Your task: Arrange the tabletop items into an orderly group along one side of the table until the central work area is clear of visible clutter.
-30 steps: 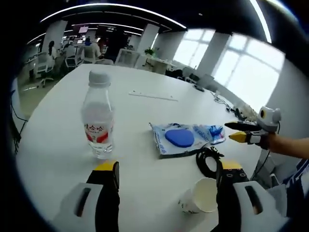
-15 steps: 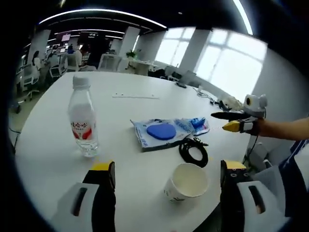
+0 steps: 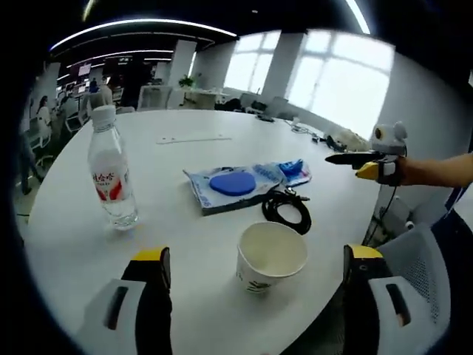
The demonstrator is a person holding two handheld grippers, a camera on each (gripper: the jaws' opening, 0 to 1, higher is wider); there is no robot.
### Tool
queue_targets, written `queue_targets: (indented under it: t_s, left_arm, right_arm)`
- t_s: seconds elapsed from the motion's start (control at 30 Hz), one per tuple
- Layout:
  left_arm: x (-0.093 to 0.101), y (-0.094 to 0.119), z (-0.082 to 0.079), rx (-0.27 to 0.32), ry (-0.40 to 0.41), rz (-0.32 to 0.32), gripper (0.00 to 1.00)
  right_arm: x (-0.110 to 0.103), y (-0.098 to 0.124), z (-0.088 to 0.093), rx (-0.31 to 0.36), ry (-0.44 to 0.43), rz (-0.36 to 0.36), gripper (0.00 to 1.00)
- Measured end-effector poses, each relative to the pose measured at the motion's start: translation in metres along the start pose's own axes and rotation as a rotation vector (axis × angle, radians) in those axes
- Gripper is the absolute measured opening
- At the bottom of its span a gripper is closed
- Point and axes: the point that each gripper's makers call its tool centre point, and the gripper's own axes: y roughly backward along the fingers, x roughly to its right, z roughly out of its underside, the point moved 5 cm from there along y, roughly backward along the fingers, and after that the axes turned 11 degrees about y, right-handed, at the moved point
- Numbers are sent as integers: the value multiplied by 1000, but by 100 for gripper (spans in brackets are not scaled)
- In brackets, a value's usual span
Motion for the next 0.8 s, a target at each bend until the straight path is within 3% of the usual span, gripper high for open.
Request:
queue_targets:
  t_s: [0.3, 0.67, 0.8]
  left_arm:
    - [2, 1, 7, -14, -10, 4, 96]
    - [8, -3, 17, -13, -15, -14, 96]
    - [9, -8, 23, -22, -75, -52, 96]
  right_arm:
    - [-3, 14, 11, -20, 7, 2, 100]
    - [-11, 19, 24, -39, -49, 25, 96]
    - [-17, 20, 30, -48, -64, 27, 95]
